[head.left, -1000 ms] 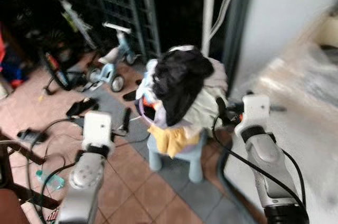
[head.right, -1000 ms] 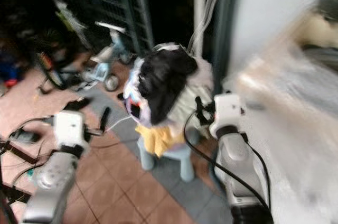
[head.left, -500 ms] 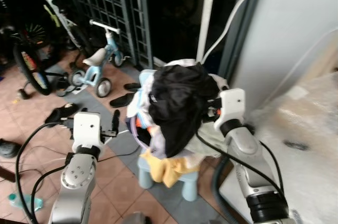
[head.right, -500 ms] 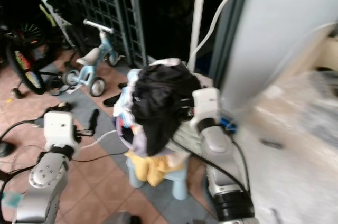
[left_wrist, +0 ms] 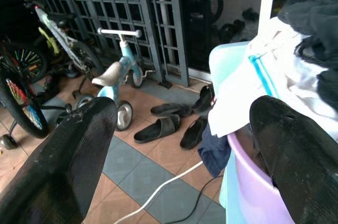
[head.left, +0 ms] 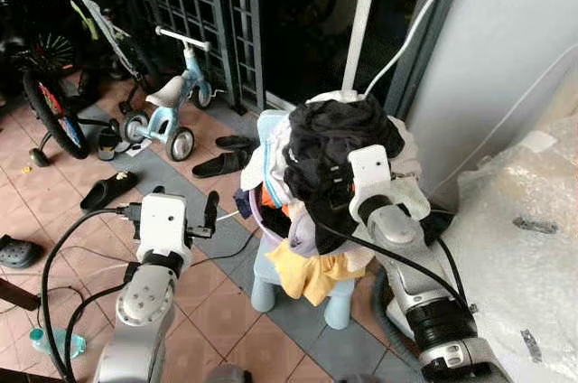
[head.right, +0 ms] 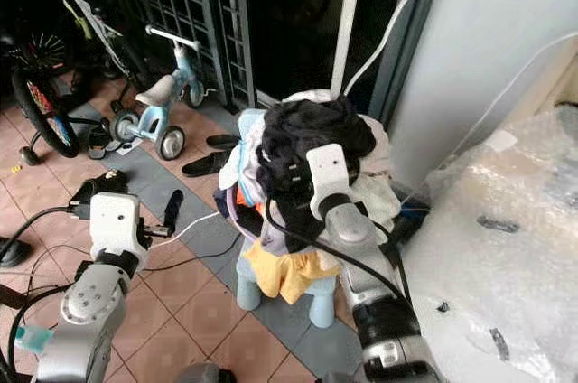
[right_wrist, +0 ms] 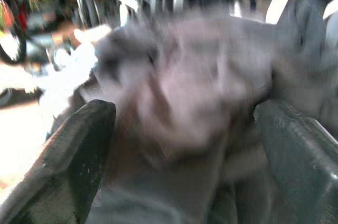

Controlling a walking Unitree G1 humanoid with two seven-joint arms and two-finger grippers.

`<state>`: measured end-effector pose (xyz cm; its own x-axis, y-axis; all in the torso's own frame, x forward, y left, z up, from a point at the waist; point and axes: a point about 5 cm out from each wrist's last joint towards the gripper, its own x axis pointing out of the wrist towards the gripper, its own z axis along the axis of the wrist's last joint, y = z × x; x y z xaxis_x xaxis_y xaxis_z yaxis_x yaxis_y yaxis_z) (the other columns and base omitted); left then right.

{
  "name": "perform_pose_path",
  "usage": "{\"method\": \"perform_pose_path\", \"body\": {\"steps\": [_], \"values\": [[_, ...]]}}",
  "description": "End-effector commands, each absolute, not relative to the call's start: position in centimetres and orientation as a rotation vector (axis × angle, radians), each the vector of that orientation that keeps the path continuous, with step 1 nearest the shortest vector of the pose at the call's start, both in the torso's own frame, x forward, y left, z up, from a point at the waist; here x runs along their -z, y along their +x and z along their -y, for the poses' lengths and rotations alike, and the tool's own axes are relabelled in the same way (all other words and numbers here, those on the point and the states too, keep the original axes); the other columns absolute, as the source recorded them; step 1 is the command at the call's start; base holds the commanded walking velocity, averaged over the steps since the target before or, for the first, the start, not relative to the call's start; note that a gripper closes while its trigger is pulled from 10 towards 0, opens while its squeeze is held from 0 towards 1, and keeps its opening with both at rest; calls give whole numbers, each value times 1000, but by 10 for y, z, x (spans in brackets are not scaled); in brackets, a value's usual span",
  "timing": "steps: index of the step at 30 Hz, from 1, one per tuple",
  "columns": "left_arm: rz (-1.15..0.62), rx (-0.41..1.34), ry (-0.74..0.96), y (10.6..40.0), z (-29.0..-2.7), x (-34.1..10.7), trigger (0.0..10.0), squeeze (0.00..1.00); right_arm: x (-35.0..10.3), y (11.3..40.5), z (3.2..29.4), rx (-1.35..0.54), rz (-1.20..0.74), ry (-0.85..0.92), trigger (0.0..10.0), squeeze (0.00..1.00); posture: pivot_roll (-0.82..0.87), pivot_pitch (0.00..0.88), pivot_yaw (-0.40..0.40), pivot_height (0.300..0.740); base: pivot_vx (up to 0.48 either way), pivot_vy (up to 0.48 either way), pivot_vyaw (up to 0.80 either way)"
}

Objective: Clothes washing

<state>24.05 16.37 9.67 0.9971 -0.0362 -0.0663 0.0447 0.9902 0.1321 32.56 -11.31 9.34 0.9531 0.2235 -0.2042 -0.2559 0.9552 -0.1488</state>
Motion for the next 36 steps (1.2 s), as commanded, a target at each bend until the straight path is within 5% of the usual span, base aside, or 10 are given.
{"method": "perform_pose_path", "body": {"steps": [1,13,24,36], "values": [[-63,44,162,238,-164,-99,10000,0,-88,333,114,-204,-256,-164,0,0,60,77,11,740,0,0,0],[-90,48,172,234,-166,-96,10000,0,-98,358,107,-110,-199,-40,0,0,63,59,27,740,0,0,0],[-95,45,147,236,-163,-95,10000,0,-87,350,109,-129,-180,11,0,0,47,60,16,740,0,0,0],[-68,24,216,240,-166,-98,10000,0,-137,334,110,-213,174,-24,0,0,40,51,20,740,0,0,0]]}}
